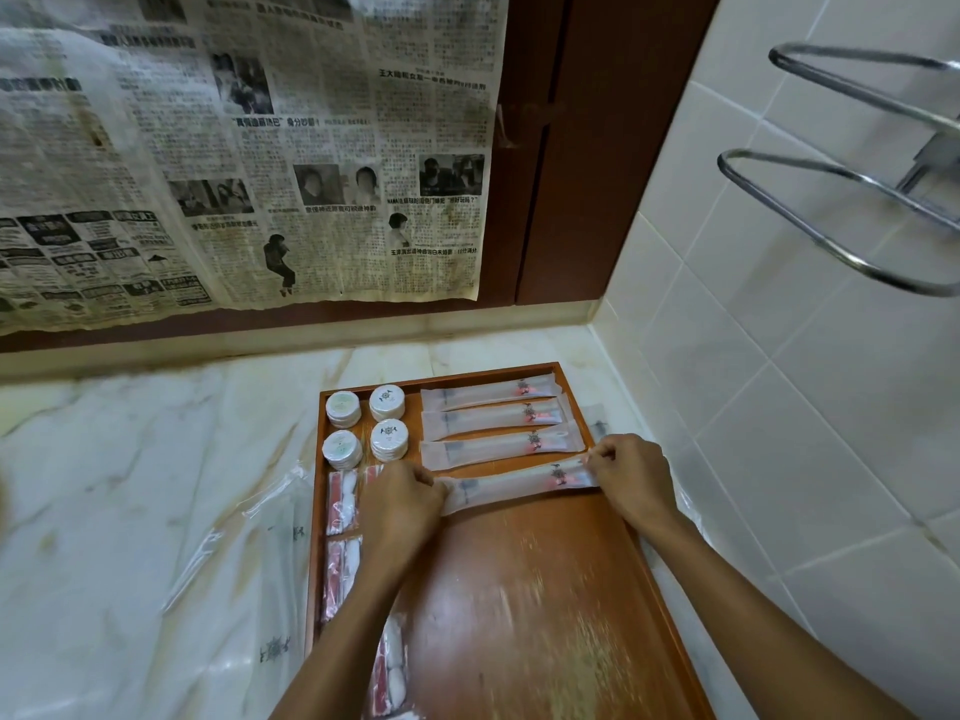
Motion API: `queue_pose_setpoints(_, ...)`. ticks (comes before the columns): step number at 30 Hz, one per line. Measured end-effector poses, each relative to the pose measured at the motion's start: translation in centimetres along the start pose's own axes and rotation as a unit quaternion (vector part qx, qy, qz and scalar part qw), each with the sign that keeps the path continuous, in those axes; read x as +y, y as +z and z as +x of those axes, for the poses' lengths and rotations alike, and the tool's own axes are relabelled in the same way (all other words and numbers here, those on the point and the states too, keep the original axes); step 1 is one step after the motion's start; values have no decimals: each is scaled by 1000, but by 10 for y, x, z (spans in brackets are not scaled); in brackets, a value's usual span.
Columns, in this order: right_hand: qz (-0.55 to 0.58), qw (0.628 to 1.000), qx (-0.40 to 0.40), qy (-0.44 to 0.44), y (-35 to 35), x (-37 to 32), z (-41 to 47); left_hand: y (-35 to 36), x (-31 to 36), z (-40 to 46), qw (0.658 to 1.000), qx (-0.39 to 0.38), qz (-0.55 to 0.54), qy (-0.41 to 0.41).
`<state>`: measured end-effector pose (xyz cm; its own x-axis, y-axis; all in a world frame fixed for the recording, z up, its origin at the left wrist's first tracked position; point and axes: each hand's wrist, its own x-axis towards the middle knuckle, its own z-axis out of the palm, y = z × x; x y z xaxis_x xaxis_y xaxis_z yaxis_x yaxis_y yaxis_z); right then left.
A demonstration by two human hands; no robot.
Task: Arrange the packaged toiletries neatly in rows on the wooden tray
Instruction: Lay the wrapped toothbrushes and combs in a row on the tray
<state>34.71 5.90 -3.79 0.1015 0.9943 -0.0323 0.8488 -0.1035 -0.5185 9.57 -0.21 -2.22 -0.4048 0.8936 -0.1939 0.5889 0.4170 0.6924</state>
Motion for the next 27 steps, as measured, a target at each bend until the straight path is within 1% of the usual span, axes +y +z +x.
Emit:
queue_pose_setpoints(5,-61,997,6,-37,8,1,9,8,-4,13,999,32,42,4)
queue_pose_setpoints(12,-83,994,24,-60,14,2,10,16,-12,12,990,79,76,86)
queue_pose_setpoints(16,-94,993,34,-69,14,3,12,20,-14,10,986,94,89,100)
queue_pose_setpoints(21,-103,991,40,-73,15,3,13,20,-12,10,986,91,102,96)
queue_pose_setpoints(27,-96,992,40,-76,16,5,14,18,-9,9,991,72,77,83)
